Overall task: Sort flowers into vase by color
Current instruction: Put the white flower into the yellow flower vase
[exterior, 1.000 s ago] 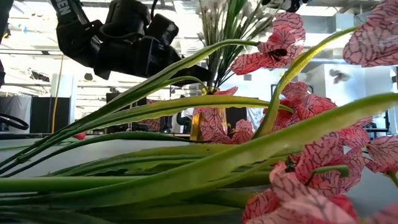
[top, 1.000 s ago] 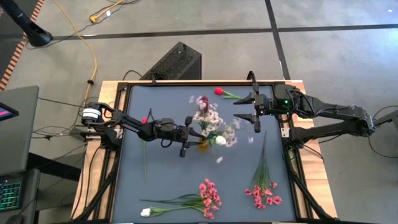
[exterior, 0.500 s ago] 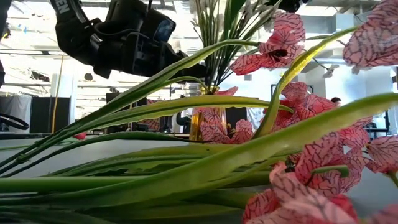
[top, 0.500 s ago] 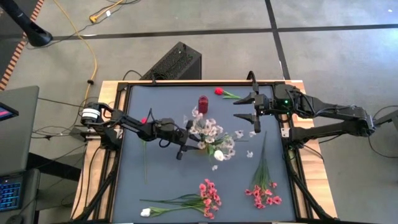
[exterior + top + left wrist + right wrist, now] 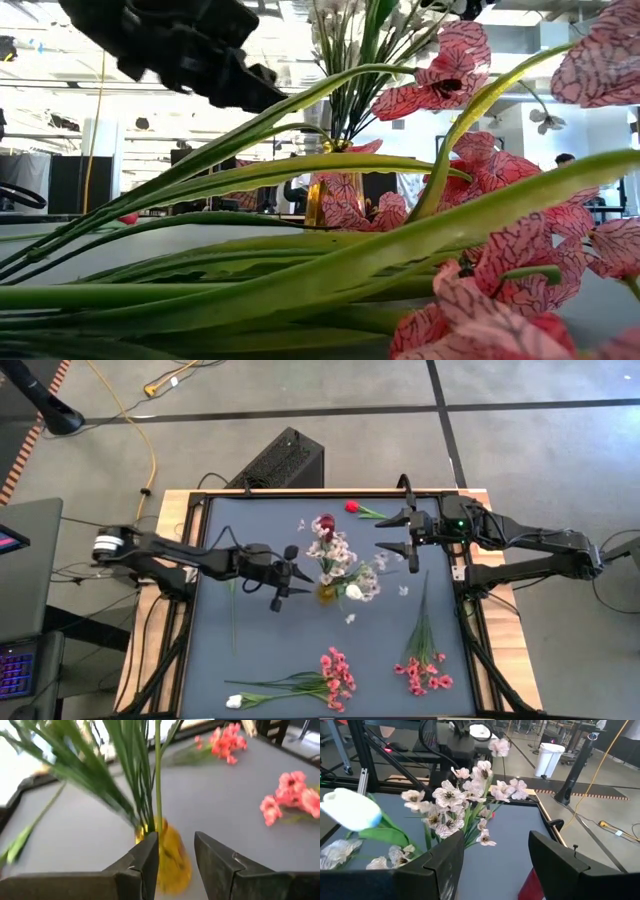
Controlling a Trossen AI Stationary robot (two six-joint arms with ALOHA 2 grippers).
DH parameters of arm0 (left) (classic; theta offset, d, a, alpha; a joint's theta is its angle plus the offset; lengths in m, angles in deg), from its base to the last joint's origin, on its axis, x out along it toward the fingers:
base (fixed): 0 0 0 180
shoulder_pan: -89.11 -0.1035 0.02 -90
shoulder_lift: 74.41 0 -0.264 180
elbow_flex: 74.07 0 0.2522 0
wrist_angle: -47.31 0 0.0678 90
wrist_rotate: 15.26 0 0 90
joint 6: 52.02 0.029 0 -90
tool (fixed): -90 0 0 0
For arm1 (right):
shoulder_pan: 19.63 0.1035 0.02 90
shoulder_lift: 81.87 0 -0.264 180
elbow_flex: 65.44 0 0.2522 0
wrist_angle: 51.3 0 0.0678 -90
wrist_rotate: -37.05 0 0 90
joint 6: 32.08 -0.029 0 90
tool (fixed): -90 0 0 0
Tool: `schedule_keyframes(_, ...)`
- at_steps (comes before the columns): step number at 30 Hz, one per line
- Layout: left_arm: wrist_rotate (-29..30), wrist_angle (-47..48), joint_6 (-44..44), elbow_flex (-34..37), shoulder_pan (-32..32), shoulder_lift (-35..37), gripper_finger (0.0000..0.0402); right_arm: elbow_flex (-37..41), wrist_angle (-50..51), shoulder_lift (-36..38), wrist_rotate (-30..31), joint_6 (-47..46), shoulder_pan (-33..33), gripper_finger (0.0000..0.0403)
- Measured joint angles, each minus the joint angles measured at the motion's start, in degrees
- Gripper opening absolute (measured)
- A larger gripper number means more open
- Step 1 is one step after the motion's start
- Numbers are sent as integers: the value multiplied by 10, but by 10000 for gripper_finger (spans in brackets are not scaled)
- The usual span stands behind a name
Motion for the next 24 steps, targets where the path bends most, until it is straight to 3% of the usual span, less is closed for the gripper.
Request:
schedule_keyframes(8,13,181,-55,0,15,126,114,0,-7,0,0,0,0,248)
schedule_keyframes(14,38,237,-140,-13,103,195,114,0,-7,0,0,-1,0,248)
schedule_keyframes(20,143,335,-188,-105,233,164,114,0,-22,0,0,5,0,248)
schedule_keyframes(24,161,427,-227,-212,277,97,114,0,-42,0,0,0,-1,248)
